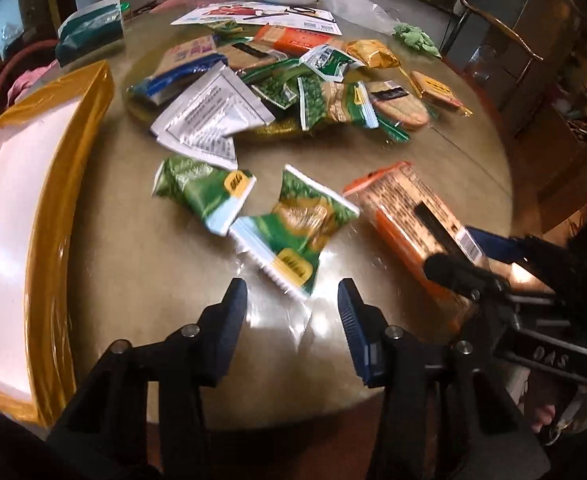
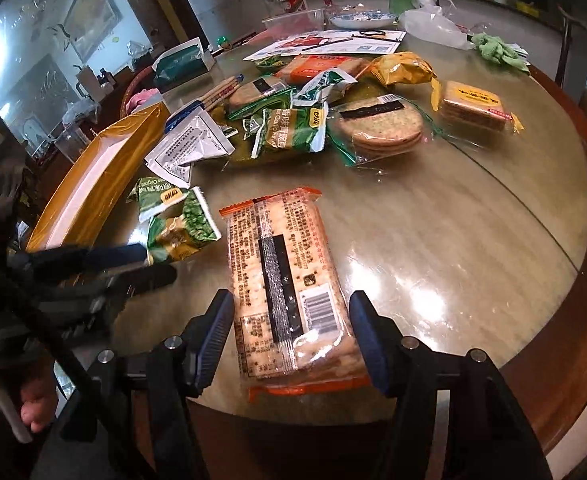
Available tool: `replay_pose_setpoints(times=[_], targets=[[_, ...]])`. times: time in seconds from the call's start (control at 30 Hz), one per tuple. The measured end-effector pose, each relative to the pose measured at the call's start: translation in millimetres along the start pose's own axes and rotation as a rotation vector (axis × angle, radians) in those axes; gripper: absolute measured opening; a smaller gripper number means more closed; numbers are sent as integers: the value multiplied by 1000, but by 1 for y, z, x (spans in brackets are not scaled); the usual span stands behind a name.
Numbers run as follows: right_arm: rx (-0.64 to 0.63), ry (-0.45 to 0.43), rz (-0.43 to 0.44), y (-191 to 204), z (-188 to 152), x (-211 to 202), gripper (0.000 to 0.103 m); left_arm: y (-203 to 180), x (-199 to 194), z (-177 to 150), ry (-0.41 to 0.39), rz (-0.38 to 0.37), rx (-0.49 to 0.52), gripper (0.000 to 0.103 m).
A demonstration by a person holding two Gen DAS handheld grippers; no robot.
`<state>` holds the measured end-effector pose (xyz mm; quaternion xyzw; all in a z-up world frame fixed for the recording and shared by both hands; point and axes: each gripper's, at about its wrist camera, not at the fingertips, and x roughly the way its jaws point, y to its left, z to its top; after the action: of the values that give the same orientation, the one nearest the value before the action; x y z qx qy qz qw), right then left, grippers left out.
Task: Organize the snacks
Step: 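Grasp a green pea-snack bag with the left gripper while the right holds the cracker pack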
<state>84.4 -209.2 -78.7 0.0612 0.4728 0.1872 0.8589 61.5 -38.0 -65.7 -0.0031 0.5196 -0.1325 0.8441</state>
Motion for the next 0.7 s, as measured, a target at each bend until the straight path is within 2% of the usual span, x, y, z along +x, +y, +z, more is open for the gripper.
replay_pose_setpoints(times=[0.13,0.27,0.47,0.6,0.63,0.67,0.7], targets=[[-18,-5,-15,4,1,0,61,6,2,13,-8,1,-20,54],[9,3,-7,0,1,0,61,9,14,30,-3,-42,-42,55],[-3,0,-14,0,-2,-2,65,-2,16,29,11,-29,13,54],[-15,-2,-21,0,-2,-2,68,-11,-1,18,5,-106,66,55],[-18,-3,-21,0,-2,-2,69,-12,-5,16,6,-108,71,57],[-19,-5,-18,-1,-2,-2,69,-11,-7,15,15,-101,68,63],[-18,-3,-14,-2,-2,-2,69,-10,-10,15,17,-73,55,65]])
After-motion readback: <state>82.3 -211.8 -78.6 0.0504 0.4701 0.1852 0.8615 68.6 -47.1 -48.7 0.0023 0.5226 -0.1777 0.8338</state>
